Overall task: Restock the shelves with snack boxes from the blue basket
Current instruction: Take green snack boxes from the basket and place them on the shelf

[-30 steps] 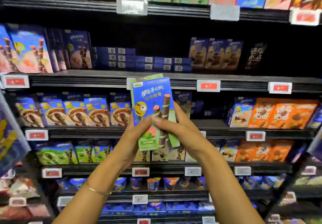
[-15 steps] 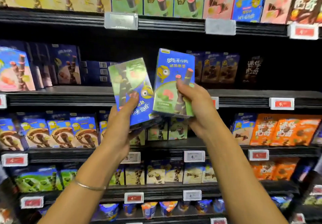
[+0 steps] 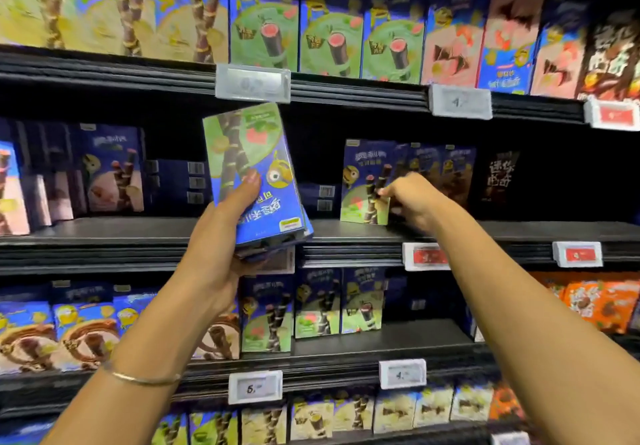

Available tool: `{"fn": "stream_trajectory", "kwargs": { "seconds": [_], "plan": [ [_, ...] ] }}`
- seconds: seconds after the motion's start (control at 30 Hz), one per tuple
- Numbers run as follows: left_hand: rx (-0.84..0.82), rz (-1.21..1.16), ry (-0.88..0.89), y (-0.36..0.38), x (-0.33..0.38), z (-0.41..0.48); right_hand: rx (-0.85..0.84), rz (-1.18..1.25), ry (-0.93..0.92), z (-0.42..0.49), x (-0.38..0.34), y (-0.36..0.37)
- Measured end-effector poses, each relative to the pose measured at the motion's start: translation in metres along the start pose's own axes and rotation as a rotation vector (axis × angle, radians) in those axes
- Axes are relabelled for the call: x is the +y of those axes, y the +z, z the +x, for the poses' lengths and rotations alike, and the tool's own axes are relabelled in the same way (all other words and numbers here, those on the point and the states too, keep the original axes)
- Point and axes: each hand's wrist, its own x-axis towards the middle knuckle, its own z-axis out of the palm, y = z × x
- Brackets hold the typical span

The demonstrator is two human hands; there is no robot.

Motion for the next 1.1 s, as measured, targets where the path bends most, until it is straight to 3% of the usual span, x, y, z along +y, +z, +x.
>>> {"fn": "stream_trajectory", "kwargs": {
  "seconds": [0.1, 0.33, 1.1],
  "plan": [
    [-0.056, -0.015, 0.028, -0.003, 0.000, 0.004, 0.047, -0.227, 0.002, 0.012, 0.007, 0.003],
    [-0.076, 0.010, 0.025, -0.003, 0.001, 0.008, 0.004, -0.455, -0.048, 0.019, 0.013, 0.013],
    [-0.108, 0.069, 0.009, 0.001, -0.003, 0.011, -0.060, -0.567, -0.001, 0.034, 0.021, 0.013]
  ]
}}
